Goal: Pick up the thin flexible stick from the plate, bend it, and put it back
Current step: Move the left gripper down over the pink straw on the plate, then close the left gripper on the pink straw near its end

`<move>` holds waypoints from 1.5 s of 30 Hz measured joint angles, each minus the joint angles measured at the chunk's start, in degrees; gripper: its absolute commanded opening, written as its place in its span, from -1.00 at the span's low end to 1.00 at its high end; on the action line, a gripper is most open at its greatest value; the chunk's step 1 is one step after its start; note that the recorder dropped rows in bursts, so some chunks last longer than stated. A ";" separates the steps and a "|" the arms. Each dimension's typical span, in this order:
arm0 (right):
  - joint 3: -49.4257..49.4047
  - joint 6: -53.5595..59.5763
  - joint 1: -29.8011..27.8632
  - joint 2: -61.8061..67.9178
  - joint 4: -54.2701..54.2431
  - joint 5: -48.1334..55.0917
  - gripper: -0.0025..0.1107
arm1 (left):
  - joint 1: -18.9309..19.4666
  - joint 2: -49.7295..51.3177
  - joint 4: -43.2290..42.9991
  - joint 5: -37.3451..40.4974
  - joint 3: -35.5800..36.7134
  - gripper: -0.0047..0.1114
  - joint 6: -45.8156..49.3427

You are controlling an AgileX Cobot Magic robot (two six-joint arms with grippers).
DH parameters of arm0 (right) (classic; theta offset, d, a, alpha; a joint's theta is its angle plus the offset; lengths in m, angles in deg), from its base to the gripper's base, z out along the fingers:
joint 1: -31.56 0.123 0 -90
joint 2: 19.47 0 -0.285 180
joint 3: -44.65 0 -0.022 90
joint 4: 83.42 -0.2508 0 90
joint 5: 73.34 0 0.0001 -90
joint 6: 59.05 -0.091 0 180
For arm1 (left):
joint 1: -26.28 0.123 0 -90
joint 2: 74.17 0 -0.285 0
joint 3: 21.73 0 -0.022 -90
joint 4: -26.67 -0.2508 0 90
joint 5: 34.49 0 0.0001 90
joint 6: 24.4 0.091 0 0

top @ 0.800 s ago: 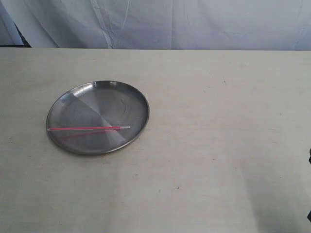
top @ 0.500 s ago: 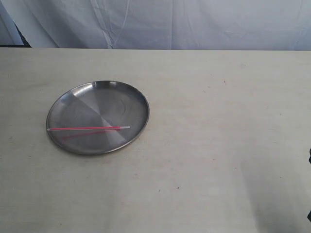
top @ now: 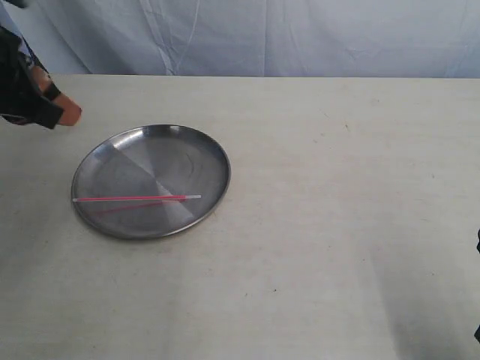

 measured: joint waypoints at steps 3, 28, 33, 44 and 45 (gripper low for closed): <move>0.00 0.00 0.00 0.00 0.00 0.00 -0.97 | 0.00 5.71 -0.12 0.71 -1.49 0.01 1.93; 0.00 0.00 0.00 0.00 -0.33 0.00 -0.97 | -7.43 29.37 -10.69 -8.22 -2.57 0.06 9.70; 0.00 0.00 0.00 0.00 -0.33 0.10 -0.97 | -7.43 31.21 -13.77 -8.86 -2.86 0.06 8.09; 0.00 0.00 0.00 0.00 -0.33 0.10 -0.97 | -7.43 34.41 -19.62 -10.85 -3.20 0.06 1.97; 0.00 0.00 0.00 0.00 -0.33 0.10 -0.97 | -7.43 34.51 -19.62 -10.95 -3.20 0.06 1.88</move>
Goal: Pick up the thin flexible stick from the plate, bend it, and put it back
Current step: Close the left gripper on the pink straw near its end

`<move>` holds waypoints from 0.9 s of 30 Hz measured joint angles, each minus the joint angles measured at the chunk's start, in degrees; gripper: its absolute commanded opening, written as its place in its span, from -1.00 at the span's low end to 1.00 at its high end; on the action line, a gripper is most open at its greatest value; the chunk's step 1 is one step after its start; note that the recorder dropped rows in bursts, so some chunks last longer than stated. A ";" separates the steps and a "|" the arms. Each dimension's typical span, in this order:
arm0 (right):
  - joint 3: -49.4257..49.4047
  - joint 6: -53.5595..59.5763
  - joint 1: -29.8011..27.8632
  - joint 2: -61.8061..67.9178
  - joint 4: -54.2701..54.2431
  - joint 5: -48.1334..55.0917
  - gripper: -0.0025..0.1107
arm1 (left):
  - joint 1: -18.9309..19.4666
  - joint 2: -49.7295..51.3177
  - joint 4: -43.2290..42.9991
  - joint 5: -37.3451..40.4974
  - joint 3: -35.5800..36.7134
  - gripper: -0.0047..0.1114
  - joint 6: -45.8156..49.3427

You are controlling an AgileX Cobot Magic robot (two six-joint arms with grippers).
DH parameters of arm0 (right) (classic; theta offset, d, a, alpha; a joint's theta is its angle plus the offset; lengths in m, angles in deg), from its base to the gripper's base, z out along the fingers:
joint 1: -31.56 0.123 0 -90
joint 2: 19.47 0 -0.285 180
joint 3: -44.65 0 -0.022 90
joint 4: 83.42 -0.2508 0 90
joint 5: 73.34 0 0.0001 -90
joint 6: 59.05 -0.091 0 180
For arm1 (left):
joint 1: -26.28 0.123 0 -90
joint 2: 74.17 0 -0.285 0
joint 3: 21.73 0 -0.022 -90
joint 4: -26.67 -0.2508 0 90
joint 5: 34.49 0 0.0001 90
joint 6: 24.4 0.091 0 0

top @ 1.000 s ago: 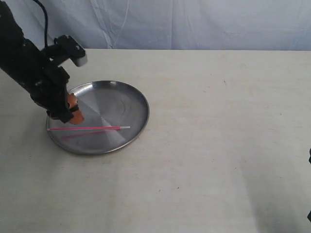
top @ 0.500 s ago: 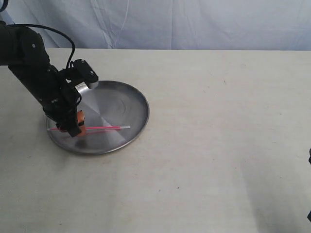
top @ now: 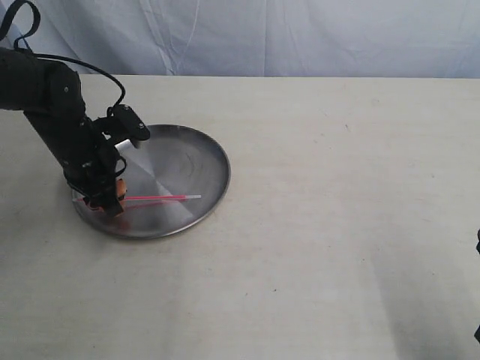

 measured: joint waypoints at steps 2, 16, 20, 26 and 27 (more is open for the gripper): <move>0.00 0.00 0.00 0.00 0.00 0.00 -0.97 | 0.00 0.58 0.00 -0.02 0.00 0.06 -0.22; 0.00 0.00 0.00 0.00 0.00 0.00 -0.97 | 1.11 2.22 -0.70 0.31 -0.23 -0.26 -1.64; 0.00 0.00 0.00 0.00 0.00 0.00 -0.97 | 1.11 2.33 -0.70 0.68 -0.23 -0.64 -1.64; 0.00 0.00 0.00 0.00 0.00 0.00 -0.97 | 1.11 2.33 -0.92 0.90 -0.23 -0.92 -1.64; 0.00 0.00 0.00 0.00 0.00 0.00 -0.97 | 1.11 2.33 -0.92 0.90 -0.23 -0.92 -1.64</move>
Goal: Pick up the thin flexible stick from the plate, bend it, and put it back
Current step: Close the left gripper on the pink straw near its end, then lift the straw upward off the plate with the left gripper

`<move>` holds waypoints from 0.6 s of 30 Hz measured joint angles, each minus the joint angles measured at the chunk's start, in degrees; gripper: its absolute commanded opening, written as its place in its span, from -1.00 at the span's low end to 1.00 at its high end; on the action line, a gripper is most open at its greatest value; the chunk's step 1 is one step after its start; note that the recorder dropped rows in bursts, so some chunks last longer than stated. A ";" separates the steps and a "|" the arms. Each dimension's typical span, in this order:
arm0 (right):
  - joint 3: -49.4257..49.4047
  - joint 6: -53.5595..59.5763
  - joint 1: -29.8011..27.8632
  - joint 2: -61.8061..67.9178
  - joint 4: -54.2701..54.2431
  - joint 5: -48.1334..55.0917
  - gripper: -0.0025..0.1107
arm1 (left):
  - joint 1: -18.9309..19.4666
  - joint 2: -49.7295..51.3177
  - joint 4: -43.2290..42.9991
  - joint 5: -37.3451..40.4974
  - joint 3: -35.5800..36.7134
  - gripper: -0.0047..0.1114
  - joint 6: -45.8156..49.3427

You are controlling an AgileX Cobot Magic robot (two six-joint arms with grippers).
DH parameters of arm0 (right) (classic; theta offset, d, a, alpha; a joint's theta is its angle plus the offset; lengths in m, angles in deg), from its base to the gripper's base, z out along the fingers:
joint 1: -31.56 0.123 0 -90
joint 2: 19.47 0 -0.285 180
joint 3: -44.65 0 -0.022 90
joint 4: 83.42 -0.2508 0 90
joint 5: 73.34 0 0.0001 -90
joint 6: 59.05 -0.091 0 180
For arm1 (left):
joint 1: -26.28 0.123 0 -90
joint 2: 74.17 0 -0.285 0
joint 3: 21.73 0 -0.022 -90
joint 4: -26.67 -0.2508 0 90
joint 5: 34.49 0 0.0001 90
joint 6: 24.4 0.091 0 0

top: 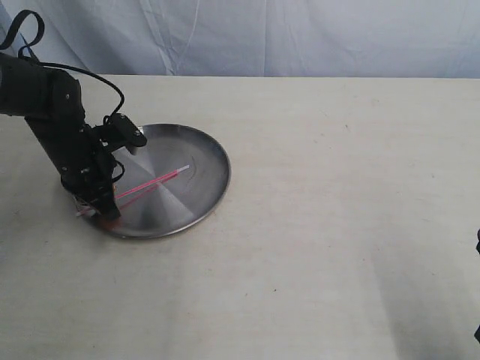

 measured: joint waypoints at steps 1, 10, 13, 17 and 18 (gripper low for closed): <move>0.00 0.00 0.00 0.00 0.00 0.00 -0.97 | 0.00 0.00 0.10 0.00 0.00 -0.92 0.00; 0.00 0.00 0.00 0.00 0.00 0.00 -0.97 | 0.25 -2.59 6.40 -0.24 0.00 -0.92 0.00; 0.00 0.00 0.00 0.00 0.00 0.00 -0.97 | 0.25 -5.49 9.89 0.52 0.00 -0.92 0.00; 0.00 0.00 0.00 0.00 0.00 0.00 -0.97 | 0.25 -9.72 15.34 2.82 0.00 -0.92 0.00; 0.00 0.00 0.00 0.00 0.00 0.00 -0.97 | 0.25 -10.49 16.64 3.54 0.00 -0.92 0.00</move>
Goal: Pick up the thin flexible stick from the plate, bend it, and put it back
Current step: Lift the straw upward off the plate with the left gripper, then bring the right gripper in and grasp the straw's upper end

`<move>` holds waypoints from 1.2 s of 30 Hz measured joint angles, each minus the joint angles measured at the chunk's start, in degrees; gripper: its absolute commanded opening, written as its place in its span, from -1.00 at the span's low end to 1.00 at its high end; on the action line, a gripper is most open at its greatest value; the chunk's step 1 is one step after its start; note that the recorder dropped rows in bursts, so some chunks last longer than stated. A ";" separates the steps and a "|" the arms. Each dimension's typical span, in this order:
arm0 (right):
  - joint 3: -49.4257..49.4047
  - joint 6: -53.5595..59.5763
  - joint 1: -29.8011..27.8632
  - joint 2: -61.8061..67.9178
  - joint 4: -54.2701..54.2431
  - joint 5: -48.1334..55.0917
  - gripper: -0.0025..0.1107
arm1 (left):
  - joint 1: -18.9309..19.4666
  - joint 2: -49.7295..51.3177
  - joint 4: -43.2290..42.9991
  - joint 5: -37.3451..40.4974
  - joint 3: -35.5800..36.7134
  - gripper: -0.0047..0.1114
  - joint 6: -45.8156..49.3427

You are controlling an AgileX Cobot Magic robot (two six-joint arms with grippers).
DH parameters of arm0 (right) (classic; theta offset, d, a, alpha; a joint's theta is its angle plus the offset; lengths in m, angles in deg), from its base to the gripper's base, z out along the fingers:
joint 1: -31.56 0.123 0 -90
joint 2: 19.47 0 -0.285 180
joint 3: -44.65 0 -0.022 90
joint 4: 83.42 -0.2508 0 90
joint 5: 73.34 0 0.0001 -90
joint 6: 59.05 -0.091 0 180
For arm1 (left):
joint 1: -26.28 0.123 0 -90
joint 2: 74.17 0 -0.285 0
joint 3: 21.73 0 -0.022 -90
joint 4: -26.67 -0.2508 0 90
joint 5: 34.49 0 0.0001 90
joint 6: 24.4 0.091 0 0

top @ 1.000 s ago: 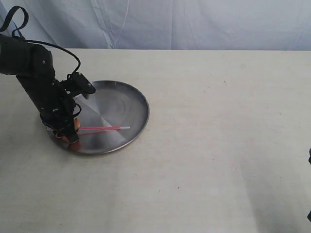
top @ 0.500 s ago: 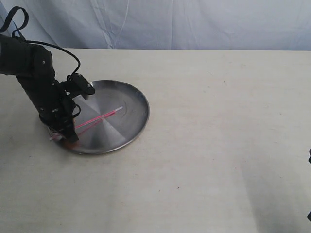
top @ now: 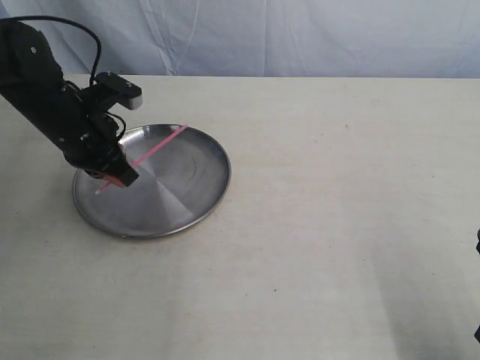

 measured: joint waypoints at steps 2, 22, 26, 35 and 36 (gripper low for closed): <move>0.00 0.00 0.00 0.00 0.00 0.00 -0.97 | 0.00 -1.80 3.53 1.82 0.00 -0.92 0.79; 0.11 -58.44 2.20 0.33 -9.90 -29.12 -0.87 | -11.36 -10.59 45.39 12.21 8.91 -0.92 28.61; 4.77 -62.18 4.45 5.25 2.06 -28.60 -0.41 | -11.36 -10.66 47.49 13.83 8.91 -0.92 30.13; 17.03 -65.40 12.92 32.66 22.19 -31.84 0.03 | -11.36 -10.66 51.20 17.02 8.91 -0.92 33.44; 17.58 -65.40 13.49 35.27 23.11 -33.09 0.03 | -11.36 -10.66 51.53 17.28 8.91 -0.92 33.57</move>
